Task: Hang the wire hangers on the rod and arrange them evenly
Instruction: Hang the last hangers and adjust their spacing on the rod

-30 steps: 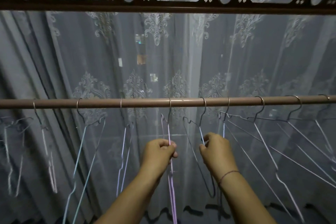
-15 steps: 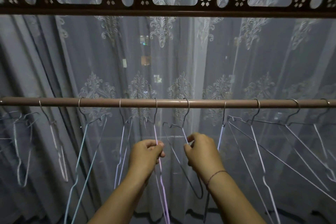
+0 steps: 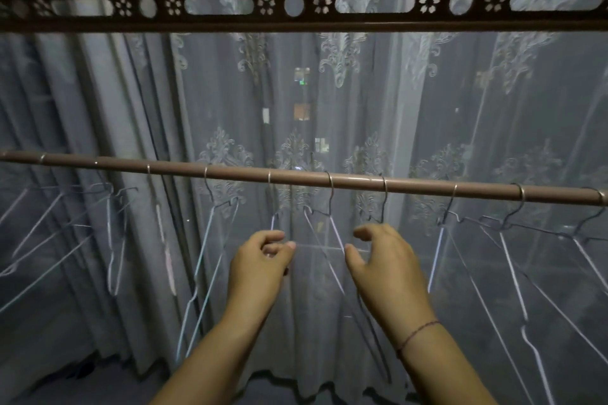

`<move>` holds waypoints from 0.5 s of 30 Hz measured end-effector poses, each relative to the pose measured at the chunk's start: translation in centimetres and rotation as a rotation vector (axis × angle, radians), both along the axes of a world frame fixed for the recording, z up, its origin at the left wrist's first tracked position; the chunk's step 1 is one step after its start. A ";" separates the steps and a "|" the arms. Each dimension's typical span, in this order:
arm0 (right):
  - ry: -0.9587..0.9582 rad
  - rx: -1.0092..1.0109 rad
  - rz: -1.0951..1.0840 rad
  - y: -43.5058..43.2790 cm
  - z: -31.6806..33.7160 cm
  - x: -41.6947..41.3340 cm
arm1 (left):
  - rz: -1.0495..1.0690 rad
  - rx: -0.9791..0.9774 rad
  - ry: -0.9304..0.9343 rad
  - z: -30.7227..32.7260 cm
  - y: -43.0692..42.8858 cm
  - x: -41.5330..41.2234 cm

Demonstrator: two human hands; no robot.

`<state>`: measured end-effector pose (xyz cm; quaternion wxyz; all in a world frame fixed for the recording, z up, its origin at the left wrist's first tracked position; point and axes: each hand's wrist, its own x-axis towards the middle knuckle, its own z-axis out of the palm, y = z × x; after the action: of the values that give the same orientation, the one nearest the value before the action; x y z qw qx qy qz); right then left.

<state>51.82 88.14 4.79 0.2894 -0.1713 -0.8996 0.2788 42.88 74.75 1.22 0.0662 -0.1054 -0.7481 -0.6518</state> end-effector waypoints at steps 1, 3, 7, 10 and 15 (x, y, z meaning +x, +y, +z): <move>0.020 -0.012 0.023 -0.6 -0.1 -0.1 | 0.027 0.015 0.014 0.1 -0.8 0.0; 0.039 -0.025 0.069 -2.1 -0.5 -0.5 | 0.080 0.028 0.030 0.2 -2.5 -0.1; 0.018 -0.031 0.146 -5.7 -0.9 -1.8 | 0.149 0.043 0.040 0.1 -6.3 -0.9; 0.036 -0.021 0.170 -8.4 -0.8 -3.5 | 0.172 0.073 0.037 -0.1 -9.4 -2.4; 0.075 -0.052 0.203 -13.9 -0.8 -6.9 | 0.206 0.049 0.064 -0.1 -15.5 -5.5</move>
<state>44.95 74.21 4.00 0.2884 -0.0761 -0.8934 0.3361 37.40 59.28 1.15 0.1592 -0.0468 -0.7363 -0.6560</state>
